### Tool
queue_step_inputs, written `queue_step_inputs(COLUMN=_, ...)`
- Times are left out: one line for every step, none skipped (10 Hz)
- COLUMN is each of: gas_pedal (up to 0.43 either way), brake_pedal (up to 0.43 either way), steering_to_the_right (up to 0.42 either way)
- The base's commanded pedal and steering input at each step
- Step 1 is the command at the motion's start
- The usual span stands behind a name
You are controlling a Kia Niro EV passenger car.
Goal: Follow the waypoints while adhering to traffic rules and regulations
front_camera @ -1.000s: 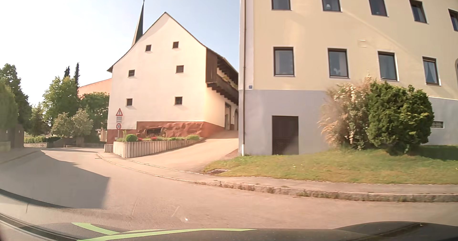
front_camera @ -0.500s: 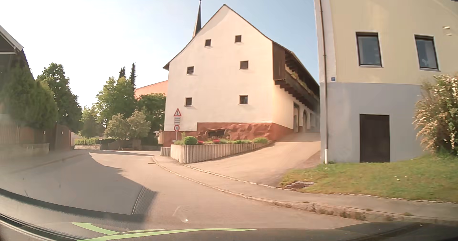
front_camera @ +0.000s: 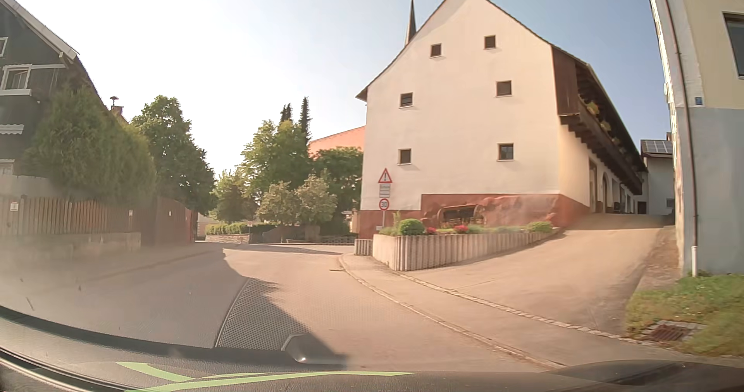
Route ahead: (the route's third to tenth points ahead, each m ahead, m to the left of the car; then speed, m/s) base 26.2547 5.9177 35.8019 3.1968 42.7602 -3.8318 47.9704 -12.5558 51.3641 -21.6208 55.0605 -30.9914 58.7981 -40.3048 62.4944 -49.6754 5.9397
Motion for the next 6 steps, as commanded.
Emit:
queue_step_inputs(gas_pedal=0.209, brake_pedal=0.0, steering_to_the_right=-0.251)
queue_step_inputs(gas_pedal=0.209, brake_pedal=0.0, steering_to_the_right=-0.221)
queue_step_inputs(gas_pedal=0.209, brake_pedal=0.0, steering_to_the_right=-0.189)
queue_step_inputs(gas_pedal=0.209, brake_pedal=0.0, steering_to_the_right=-0.159)
queue_step_inputs(gas_pedal=0.209, brake_pedal=0.0, steering_to_the_right=-0.132)
queue_step_inputs(gas_pedal=0.209, brake_pedal=0.0, steering_to_the_right=-0.108)
